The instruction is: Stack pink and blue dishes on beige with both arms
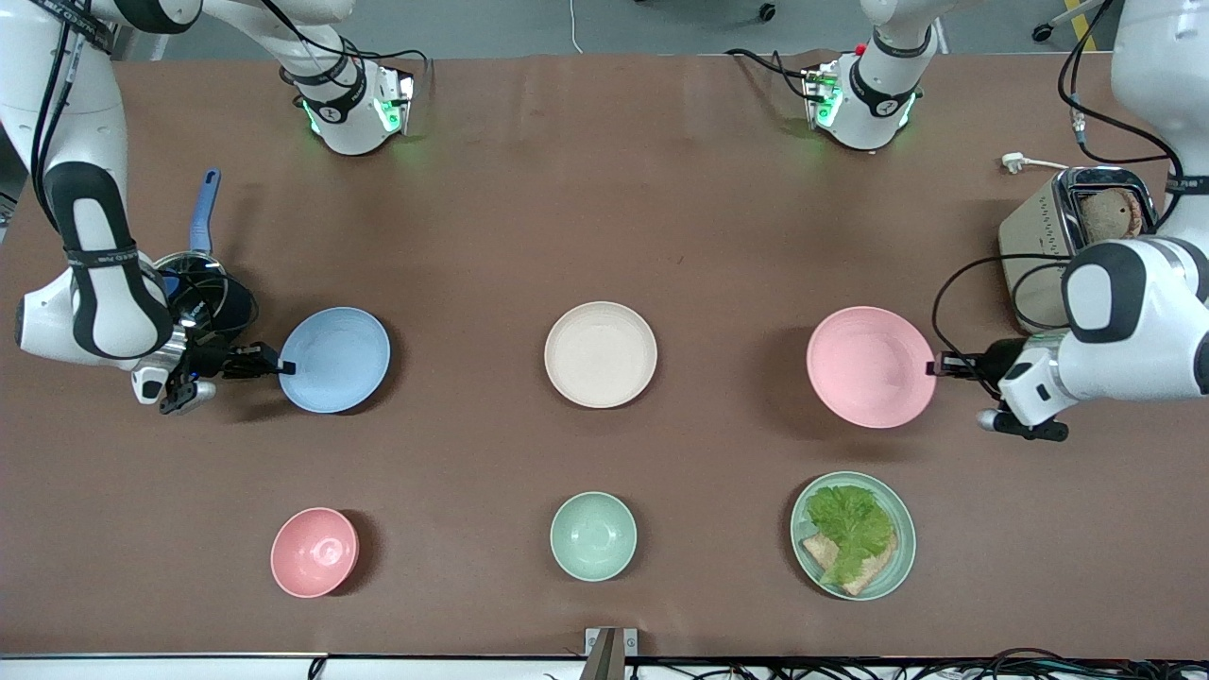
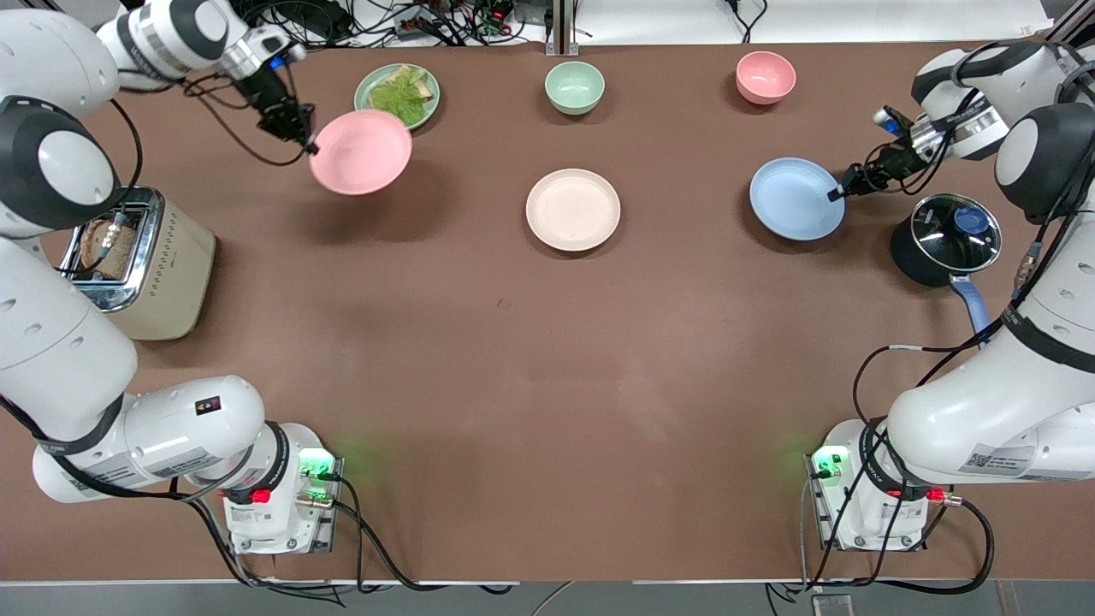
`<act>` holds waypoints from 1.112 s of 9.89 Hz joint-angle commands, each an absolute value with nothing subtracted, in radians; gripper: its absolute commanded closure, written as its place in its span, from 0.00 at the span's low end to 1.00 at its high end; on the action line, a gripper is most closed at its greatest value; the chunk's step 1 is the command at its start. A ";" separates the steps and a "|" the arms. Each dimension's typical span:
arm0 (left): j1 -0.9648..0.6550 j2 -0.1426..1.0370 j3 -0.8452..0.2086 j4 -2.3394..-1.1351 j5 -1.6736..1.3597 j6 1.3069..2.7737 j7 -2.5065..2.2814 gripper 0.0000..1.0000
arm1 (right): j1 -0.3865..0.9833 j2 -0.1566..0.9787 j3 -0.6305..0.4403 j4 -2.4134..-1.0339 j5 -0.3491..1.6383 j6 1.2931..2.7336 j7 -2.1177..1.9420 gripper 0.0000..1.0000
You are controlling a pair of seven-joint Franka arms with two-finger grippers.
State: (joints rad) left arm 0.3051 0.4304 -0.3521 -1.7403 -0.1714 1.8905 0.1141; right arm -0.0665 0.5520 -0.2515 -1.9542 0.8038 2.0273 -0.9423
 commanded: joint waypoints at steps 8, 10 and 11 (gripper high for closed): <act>-0.173 0.610 -0.499 -1.631 0.001 2.028 -0.772 1.00 | 0.023 0.322 -0.088 -1.756 0.568 1.837 -0.095 1.00; -0.201 0.655 -0.499 -1.629 0.057 2.071 -0.818 0.99 | 0.025 0.322 0.048 -1.793 0.539 1.961 0.067 1.00; -0.218 0.679 -0.499 -1.628 0.060 2.095 -0.819 0.99 | 0.025 0.322 0.098 -1.816 0.532 2.015 0.101 1.00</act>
State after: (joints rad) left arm -0.2070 0.6237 -0.5052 -1.6471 0.0318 2.0698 -0.8111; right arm 0.0386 0.3503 0.0426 -1.7624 0.5584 1.9606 0.0454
